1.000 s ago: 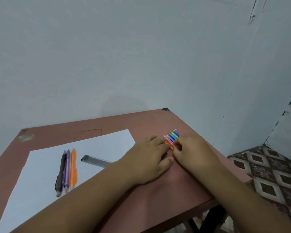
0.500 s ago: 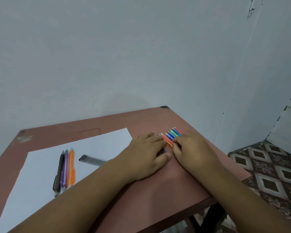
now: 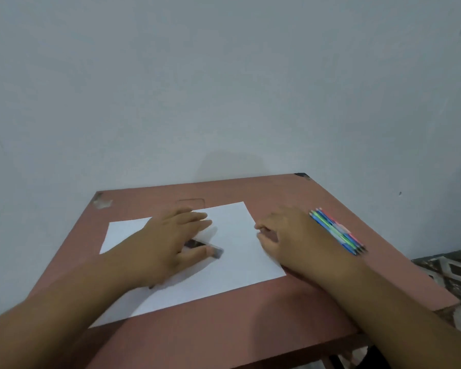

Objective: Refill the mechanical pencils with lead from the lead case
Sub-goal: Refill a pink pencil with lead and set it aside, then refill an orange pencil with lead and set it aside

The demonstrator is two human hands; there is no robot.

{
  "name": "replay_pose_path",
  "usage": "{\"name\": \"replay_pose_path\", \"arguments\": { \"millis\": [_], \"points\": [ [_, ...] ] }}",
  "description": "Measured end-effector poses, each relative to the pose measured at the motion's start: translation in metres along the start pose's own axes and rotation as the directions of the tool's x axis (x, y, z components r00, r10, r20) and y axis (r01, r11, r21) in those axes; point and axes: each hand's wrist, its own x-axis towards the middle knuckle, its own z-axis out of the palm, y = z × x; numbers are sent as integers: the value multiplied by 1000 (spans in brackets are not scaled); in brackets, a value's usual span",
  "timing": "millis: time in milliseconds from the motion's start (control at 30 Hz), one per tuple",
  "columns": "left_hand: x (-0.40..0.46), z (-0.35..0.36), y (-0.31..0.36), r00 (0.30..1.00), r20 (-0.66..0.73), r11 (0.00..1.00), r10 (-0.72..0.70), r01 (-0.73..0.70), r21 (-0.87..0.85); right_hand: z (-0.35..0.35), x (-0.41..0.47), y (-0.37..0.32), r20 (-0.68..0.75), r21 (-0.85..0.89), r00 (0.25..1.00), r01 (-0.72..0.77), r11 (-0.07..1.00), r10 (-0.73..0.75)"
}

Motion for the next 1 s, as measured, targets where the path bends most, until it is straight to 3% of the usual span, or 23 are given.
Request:
{"name": "replay_pose_path", "arguments": {
  "millis": [133, 300, 433, 733, 900, 1000],
  "points": [
    [-39, -7, -40, 991, 16, 991, -132, 132, 4, 10, 17, -34, 58, 53, 992, 113, 992, -116],
    [-76, -12, -61, 980, 26, 980, -198, 198, -4, 27, 40, -71, 97, 114, 950, 286, 951, -297],
    [-96, -16, -66, 970, 40, 970, -240, 241, -15, 45, 57, -91, 119, 124, 881, 444, 887, -457],
    [-120, -7, -87, 952, 71, 943, -298, 305, -134, 60, 65, -99, -55, 115, 736, 676, 728, -675],
    [-118, -7, -85, 952, 61, 938, -301, 307, -160, 56, 69, -94, -20, 122, 612, 786, 606, -790],
    [-113, -9, -80, 953, 70, 938, -295, 303, -167, 55, 69, -89, 8, 80, 586, 807, 585, -810]
  ]
}}
